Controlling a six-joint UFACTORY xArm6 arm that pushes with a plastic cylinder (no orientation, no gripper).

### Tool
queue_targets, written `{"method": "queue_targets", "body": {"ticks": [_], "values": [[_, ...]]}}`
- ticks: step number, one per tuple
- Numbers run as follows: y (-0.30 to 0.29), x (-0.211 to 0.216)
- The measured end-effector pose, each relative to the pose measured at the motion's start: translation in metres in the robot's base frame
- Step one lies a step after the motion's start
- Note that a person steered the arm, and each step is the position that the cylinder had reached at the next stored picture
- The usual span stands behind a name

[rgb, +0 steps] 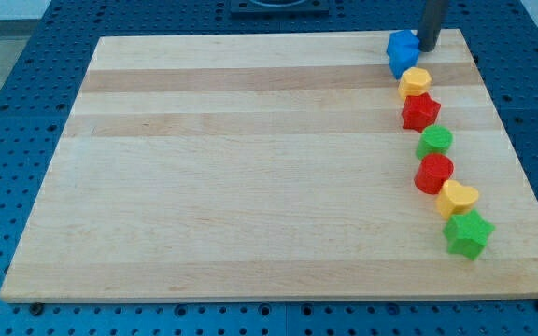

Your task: Separate the yellow heart from group of blocks

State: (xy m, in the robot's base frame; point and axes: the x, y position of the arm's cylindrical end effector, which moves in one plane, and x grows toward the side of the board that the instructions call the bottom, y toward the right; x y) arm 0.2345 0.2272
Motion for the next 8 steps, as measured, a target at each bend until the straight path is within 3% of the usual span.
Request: {"method": "queue_targets", "body": {"ticks": [2, 8], "values": [[0.006, 0.01], [0.058, 0.12]]}}
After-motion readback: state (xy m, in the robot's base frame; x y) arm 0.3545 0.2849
